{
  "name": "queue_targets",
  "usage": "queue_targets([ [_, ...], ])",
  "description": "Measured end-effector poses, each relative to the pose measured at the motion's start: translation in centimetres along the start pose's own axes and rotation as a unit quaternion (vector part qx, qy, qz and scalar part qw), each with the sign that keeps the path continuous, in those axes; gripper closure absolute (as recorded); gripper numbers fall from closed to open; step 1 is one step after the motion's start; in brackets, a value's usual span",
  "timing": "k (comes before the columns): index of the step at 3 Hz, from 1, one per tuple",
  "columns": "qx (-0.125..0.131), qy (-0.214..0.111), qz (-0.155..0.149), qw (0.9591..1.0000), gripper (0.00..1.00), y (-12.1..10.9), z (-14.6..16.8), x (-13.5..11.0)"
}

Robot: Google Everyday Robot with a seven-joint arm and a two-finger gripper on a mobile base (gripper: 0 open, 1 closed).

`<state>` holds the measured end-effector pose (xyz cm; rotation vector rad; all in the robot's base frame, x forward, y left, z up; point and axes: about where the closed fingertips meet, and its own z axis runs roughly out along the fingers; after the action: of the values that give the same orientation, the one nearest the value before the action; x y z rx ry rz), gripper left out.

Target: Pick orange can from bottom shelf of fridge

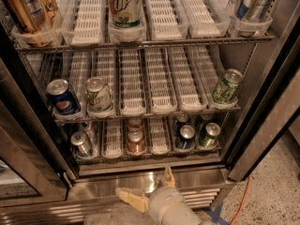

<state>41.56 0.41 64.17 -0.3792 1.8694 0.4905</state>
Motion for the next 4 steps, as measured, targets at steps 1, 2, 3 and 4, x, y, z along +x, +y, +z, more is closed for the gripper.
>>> queue_targets([
  [1,0.024,-0.010,0.000,0.9997,0.00,-1.1,0.8,0.7],
  [2,0.024,-0.010,0.000,0.9997,0.00,-1.1,0.8,0.7],
  [3,0.032,-0.014,0.012,0.9993,0.00,-1.0,2.5,1.2],
  [4,0.040,-0.028,0.046,0.9977,0.00,0.2,6.0,2.4],
])
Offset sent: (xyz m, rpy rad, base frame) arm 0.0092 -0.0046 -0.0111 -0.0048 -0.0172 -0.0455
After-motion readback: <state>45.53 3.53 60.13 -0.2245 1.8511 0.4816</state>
